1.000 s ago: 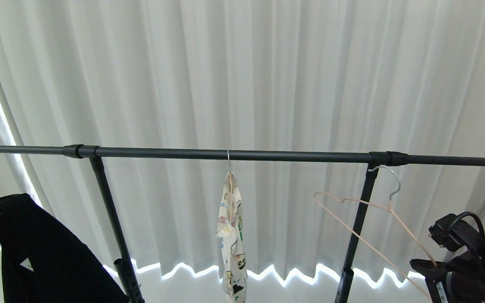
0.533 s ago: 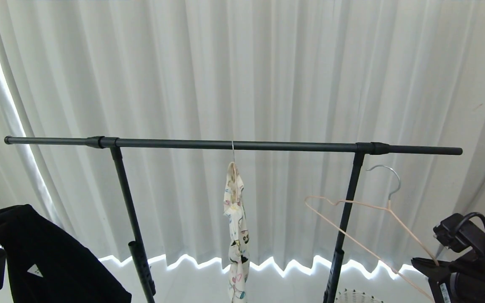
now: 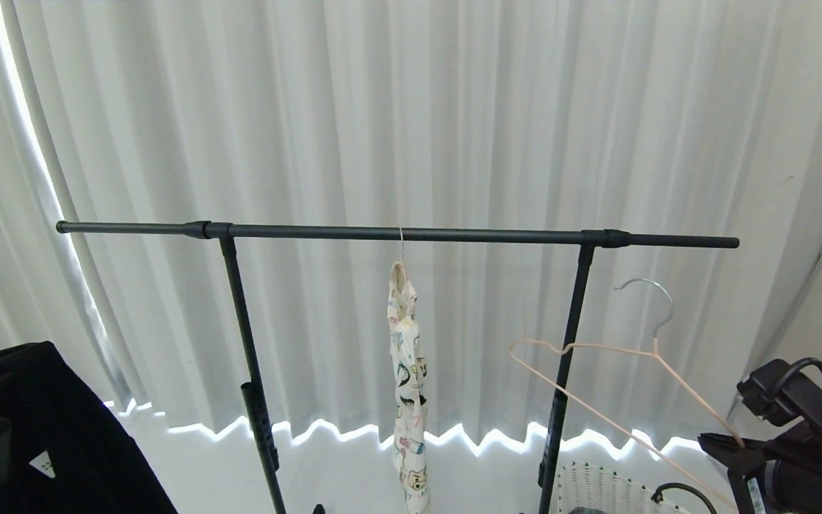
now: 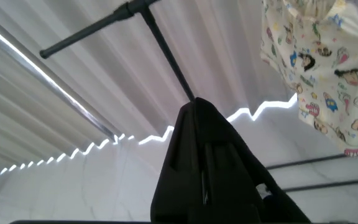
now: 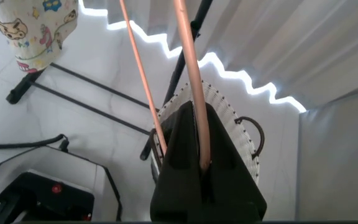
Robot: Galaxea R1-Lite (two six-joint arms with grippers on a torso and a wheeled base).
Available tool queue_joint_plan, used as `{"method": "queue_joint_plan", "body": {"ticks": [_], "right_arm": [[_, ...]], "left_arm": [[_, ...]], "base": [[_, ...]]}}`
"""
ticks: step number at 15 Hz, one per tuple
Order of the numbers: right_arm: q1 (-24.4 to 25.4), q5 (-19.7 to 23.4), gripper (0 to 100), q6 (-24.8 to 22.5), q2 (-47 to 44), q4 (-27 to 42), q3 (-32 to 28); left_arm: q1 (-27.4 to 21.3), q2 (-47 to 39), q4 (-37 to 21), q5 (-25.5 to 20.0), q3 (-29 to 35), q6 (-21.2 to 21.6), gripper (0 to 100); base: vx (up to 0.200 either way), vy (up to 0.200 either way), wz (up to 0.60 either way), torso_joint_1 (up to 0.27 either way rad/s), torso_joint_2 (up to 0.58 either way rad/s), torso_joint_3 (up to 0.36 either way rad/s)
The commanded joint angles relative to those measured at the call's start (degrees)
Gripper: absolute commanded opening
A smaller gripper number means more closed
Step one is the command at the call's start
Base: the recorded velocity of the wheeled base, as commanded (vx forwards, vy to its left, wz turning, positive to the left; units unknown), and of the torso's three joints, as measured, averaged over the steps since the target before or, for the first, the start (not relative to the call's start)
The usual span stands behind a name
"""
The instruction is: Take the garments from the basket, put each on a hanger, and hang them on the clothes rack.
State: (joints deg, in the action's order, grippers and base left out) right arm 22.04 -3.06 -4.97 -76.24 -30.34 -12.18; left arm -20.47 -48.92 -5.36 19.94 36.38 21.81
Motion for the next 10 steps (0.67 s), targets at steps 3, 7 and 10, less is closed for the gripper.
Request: {"method": "queue_joint_plan", "body": {"ticks": [3, 7, 10], "right_arm": [[0.11, 0.16, 0, -0.04, 1.01, -0.07, -0.13], [1.69, 0.16, 0, -0.04, 3.55, -0.07, -0.21], [1.69, 0.34, 0, -0.04, 6.81, -0.07, -0.48]], "left_arm": [[-0.01, -0.21, 0.53, 2.64, -1.04, 0.16, 0], [-0.01, -0.12, 0.53, 6.16, -1.13, 1.22, 0], [-0.01, -0.21, 0.62, 6.16, -0.96, 1.31, 0]], "base": [[0.000, 0.067, 0.00, 0.004, 0.00, 0.002], [0.000, 0.200, 0.00, 0.004, 0.00, 0.005], [0.000, 0.200, 0.00, 0.009, 0.00, 0.004]]}}
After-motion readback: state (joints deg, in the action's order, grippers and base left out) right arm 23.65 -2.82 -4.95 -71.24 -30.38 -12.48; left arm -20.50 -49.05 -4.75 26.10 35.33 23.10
